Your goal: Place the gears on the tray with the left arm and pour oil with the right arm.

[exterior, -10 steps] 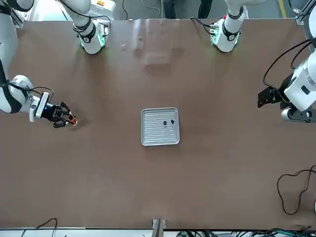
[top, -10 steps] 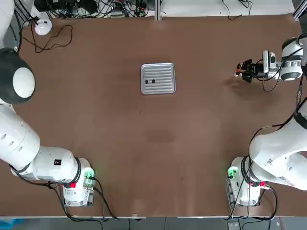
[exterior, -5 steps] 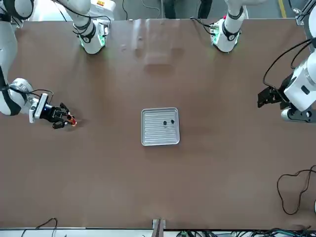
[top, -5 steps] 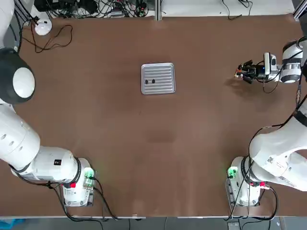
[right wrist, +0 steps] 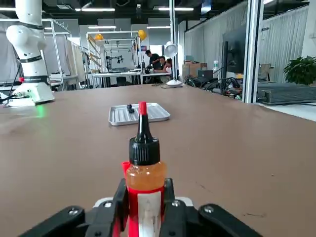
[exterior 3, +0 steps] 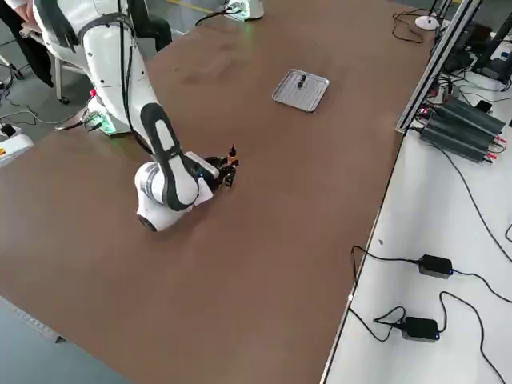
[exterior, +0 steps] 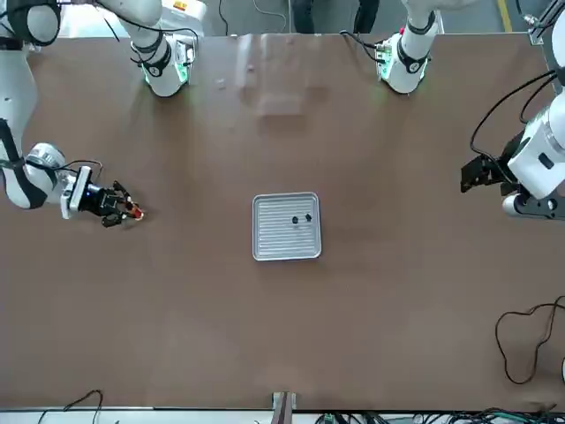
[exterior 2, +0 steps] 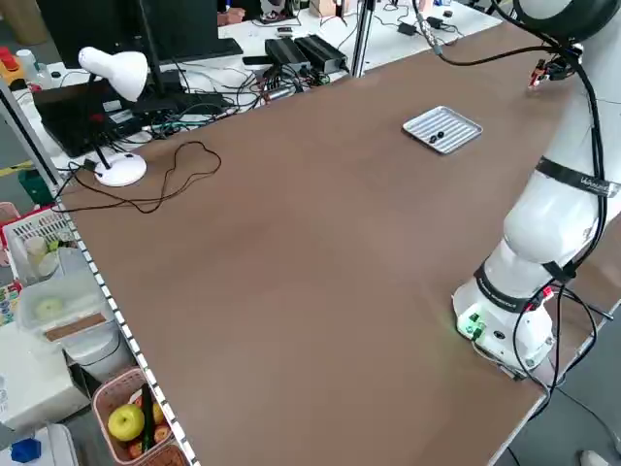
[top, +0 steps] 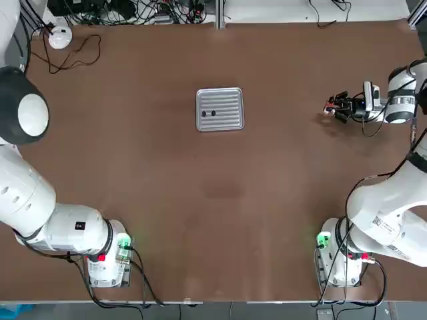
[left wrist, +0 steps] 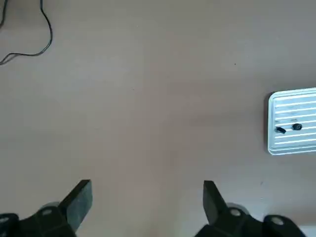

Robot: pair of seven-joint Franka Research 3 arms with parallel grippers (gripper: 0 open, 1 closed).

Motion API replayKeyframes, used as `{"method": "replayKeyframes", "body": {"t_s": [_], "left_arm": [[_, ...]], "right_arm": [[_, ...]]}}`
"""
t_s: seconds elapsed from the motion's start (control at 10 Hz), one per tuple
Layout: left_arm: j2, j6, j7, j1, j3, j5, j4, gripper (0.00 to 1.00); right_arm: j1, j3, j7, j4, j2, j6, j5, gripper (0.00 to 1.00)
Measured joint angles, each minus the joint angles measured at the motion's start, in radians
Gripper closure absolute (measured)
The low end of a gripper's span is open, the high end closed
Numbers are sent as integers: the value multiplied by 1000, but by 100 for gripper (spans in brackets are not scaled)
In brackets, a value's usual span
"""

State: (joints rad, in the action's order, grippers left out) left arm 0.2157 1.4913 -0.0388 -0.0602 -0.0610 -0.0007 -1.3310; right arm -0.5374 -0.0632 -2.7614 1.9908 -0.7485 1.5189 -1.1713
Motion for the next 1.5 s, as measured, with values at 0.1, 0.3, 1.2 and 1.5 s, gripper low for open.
{"method": "replayKeyframes", "body": {"t_s": [0.1,0.3,1.2,1.5], "left_arm": [[0,0,0,0,0,0,0,1],[0,0,0,0,0,0,0,1],[0,0,0,0,0,0,0,1],[0,0,0,0,0,0,0,1]], "right_arm": [[0,1,-2,-2,-4,0,0,69],[0,5,-13,-6,-13,1,0,69],[0,17,-18,-24,-40,7,0,33],[0,11,-18,-54,-39,9,0,7]]}}
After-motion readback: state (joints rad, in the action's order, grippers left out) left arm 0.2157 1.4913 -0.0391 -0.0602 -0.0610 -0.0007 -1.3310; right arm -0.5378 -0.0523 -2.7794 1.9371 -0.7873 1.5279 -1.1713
